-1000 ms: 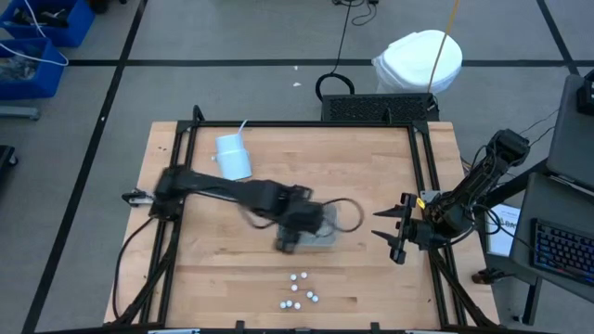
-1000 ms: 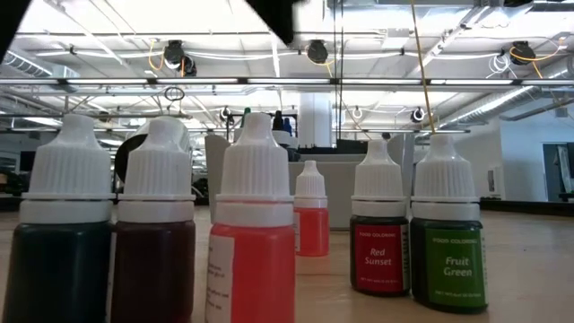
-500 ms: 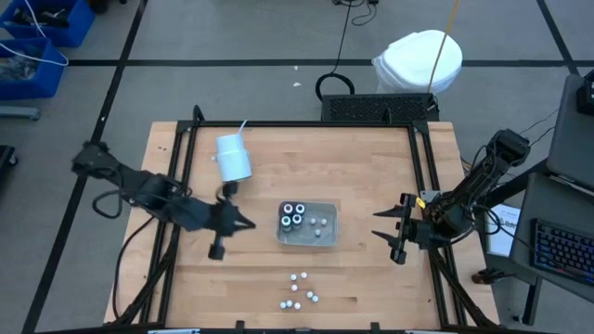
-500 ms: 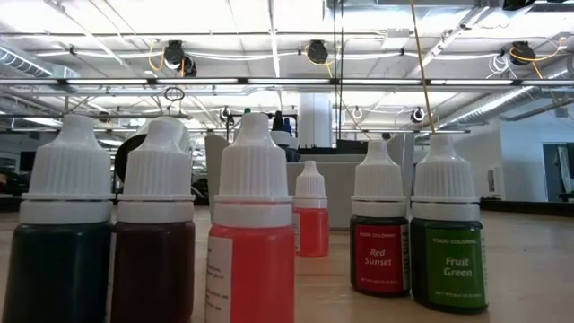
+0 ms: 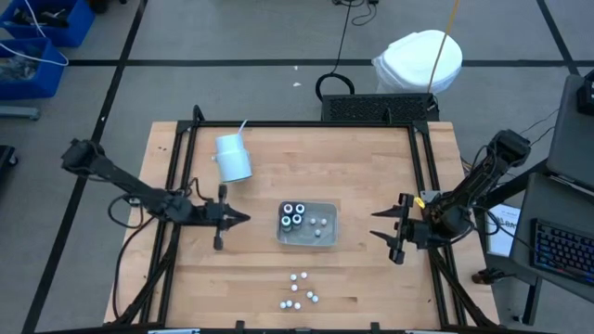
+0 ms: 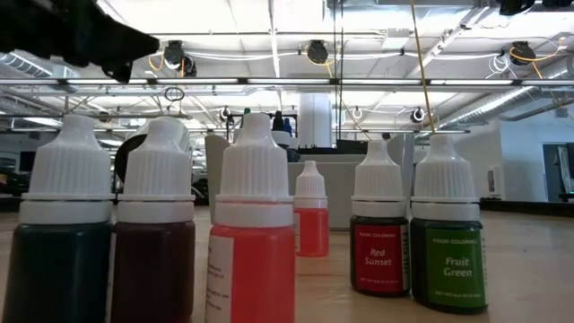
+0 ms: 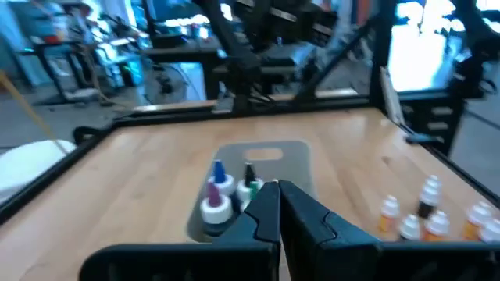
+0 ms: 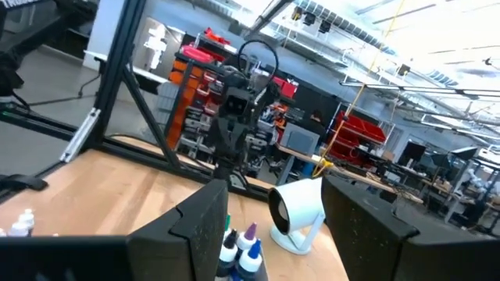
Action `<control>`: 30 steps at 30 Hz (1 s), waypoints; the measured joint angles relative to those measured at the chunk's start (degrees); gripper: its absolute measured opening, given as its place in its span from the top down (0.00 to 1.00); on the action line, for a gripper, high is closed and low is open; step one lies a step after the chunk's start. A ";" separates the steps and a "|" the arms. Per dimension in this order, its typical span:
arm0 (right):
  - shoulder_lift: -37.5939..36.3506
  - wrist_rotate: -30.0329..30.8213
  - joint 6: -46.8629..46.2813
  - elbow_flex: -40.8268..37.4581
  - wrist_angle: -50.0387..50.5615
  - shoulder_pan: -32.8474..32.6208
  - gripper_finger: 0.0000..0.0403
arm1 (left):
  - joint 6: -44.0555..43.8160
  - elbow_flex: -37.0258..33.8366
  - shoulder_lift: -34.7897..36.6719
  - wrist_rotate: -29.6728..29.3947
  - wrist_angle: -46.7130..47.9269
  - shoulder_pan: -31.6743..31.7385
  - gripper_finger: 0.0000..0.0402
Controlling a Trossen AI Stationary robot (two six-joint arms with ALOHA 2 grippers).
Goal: Pick & Place food coloring
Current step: Put the small green food coloring bottle into the bin
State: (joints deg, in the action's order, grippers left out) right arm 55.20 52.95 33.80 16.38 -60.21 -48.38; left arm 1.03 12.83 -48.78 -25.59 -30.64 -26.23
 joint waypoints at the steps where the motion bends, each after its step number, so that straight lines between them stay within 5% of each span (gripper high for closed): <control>1: 0.00 -1.83 -0.01 0.00 0.47 0.30 0.51 | 0.10 -1.08 -0.04 -0.25 -2.24 0.06 0.98; 5: 0.00 -8.65 1.54 0.00 1.54 0.87 0.51 | 0.27 -3.33 -0.02 0.00 -7.28 -0.12 0.99; 22: 2.22 -11.90 -12.27 -0.02 5.58 10.14 0.51 | 3.00 -5.24 -0.04 -0.35 -3.44 -0.20 0.85; 30: 4.33 -12.68 -18.12 0.00 5.23 12.04 0.51 | 11.13 -5.24 0.20 -0.10 -4.96 -3.72 0.92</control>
State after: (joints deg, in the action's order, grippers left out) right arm 59.53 40.27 15.68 16.38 -54.98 -36.34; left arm 12.16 7.60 -48.58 -25.69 -35.60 -29.95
